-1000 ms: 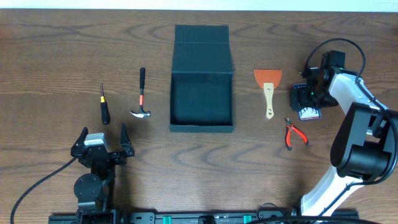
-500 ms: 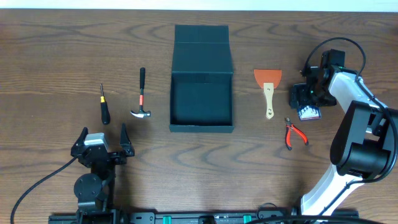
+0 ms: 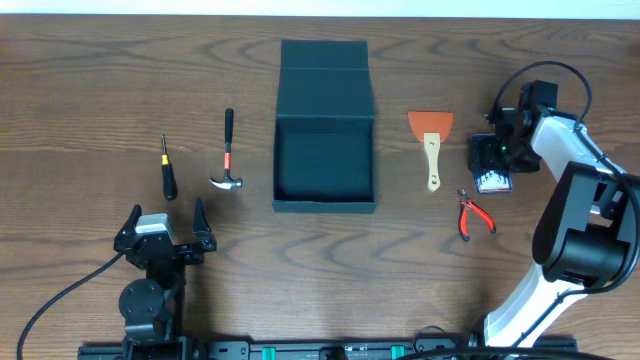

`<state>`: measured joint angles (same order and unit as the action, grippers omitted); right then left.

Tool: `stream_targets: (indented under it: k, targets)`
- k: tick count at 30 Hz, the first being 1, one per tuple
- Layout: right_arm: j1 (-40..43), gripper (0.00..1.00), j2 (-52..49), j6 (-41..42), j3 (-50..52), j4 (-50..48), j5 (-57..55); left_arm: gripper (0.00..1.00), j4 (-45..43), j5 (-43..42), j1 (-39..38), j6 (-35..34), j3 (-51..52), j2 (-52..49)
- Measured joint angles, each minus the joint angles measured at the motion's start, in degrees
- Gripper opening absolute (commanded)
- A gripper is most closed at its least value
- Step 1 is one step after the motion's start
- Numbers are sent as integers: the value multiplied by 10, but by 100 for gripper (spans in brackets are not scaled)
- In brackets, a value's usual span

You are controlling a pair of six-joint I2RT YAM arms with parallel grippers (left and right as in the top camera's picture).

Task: Pack container
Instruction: 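Lower the right gripper and grasp the clear screwdriver case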

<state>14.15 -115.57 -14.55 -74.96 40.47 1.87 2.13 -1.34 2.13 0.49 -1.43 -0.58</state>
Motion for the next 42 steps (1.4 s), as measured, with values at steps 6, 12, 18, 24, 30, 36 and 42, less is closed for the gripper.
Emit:
stream_targets:
  k: [6, 12, 18, 24, 30, 36, 42]
  targets:
    - [2, 88, 0, -10, 0, 0, 2, 98, 0, 0, 0, 0, 0, 0]
    - [2, 84, 0, -16, -1, 2, 3, 99, 0, 0, 0, 0, 0, 0]
    - [2, 67, -1, -22, -1, 5, 3, 99, 0, 0, 0, 0, 0, 0]
    - [3, 75, -1, -25, -2, 6, 2, 99, 0, 0, 0, 0, 0, 0]
    - [6, 75, -1, -24, -2, 6, 4, 99, 0, 0, 0, 0, 0, 0]
    - [6, 64, -1, -24, -3, 6, 3, 99, 0, 0, 0, 0, 0, 0]
    - [6, 64, -2, -24, -3, 6, 3, 98, 0, 0, 0, 0, 0, 0]
